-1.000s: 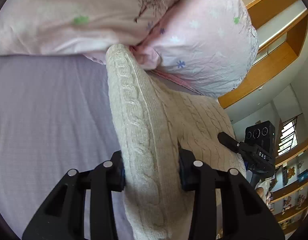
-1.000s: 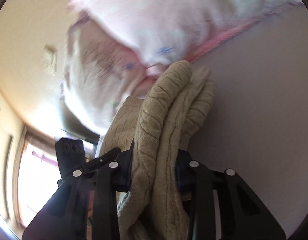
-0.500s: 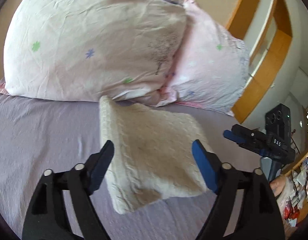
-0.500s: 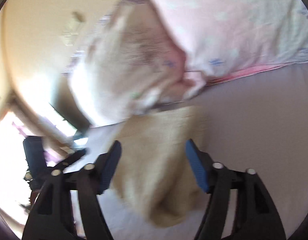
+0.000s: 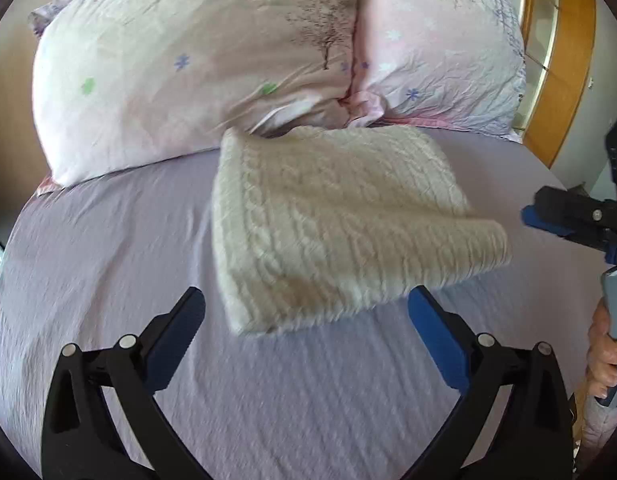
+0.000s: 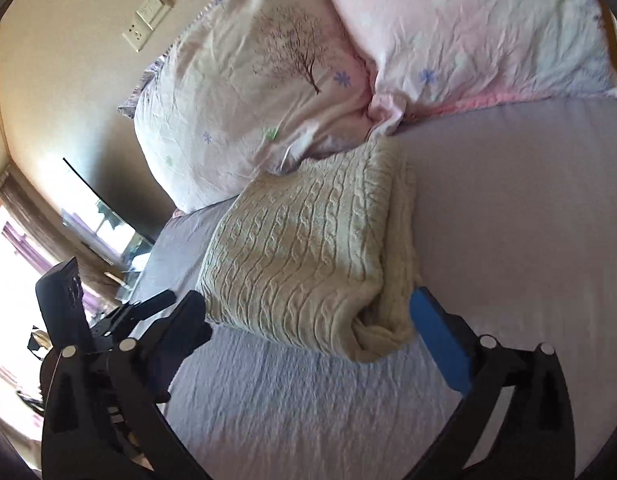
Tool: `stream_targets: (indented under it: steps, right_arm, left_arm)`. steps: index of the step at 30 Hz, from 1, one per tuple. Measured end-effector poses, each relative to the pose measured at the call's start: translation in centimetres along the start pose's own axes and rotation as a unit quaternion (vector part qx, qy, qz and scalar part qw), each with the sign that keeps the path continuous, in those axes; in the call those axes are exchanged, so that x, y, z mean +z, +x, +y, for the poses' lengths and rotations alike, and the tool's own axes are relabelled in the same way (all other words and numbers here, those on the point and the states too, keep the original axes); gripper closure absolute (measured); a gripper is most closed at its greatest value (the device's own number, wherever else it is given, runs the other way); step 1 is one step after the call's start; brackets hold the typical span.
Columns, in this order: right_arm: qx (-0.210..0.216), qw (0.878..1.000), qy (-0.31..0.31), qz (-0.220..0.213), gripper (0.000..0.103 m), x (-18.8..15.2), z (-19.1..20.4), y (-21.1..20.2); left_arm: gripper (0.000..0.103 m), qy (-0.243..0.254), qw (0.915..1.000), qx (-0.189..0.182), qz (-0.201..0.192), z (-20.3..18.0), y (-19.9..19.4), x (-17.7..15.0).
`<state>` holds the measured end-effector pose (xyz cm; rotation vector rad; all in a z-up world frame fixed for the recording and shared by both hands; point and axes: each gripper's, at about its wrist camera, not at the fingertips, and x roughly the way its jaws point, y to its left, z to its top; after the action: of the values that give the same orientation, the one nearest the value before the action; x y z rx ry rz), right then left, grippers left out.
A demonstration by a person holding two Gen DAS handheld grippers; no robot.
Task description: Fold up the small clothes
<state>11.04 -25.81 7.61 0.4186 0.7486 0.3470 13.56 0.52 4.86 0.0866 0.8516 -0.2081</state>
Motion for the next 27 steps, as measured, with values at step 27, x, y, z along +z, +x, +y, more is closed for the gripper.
stream_targets:
  steps: [27]
  right_arm:
    - [-0.243, 0.96, -0.111, 0.083, 0.001, -9.1, 4.8, 7.3]
  left_arm:
    - [0.002, -0.028, 0.9963, 0.039, 0.072, 3.4, 2.6, -4.6]
